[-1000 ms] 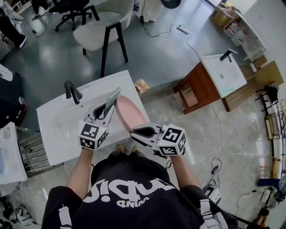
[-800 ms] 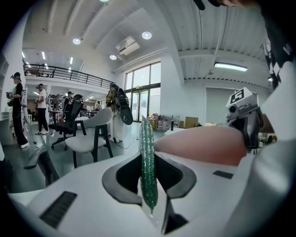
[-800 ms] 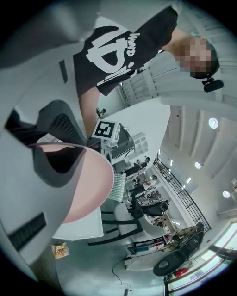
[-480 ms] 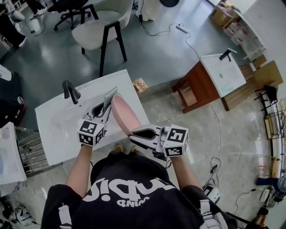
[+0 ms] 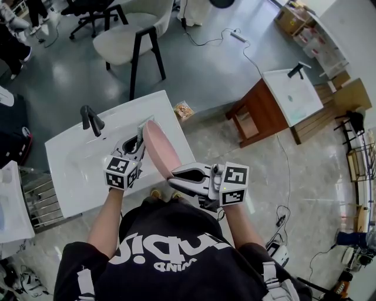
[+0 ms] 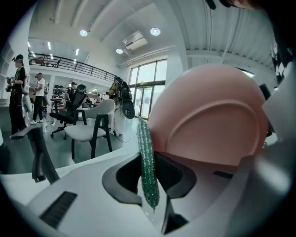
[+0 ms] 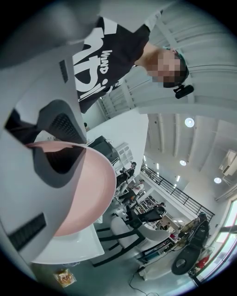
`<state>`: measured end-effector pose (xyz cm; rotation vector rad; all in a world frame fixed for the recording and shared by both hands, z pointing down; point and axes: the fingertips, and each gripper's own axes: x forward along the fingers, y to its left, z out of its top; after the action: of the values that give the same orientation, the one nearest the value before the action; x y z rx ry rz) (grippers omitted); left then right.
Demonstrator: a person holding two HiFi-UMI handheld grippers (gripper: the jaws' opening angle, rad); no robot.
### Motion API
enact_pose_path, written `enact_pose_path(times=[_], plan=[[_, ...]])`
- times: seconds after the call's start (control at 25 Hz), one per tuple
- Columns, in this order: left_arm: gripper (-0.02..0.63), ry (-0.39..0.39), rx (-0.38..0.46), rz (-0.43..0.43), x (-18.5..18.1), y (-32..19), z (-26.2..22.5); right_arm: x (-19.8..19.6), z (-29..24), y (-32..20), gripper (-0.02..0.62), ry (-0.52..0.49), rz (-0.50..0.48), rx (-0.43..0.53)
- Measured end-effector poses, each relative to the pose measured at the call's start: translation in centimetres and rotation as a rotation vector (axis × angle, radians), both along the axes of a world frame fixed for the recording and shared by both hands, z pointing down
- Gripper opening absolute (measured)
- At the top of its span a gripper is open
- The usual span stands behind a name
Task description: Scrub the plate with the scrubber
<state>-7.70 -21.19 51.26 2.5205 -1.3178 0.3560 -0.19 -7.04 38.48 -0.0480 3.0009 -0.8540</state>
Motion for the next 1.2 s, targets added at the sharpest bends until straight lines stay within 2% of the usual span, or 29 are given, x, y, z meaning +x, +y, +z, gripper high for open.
enact_pose_path(times=[0.52,1.2], plan=[[0.087,0.043,-0.091,0.014,1.5,1.5,2.7,0.2,-1.8,-1.4,0.043,-0.134,0.037,-0.028],[0.087,0.033,-0.148,0.148,5.5,5.3,4.0,1.8,-2.1,-5.4,0.046,-0.215,0.195,-0.016]])
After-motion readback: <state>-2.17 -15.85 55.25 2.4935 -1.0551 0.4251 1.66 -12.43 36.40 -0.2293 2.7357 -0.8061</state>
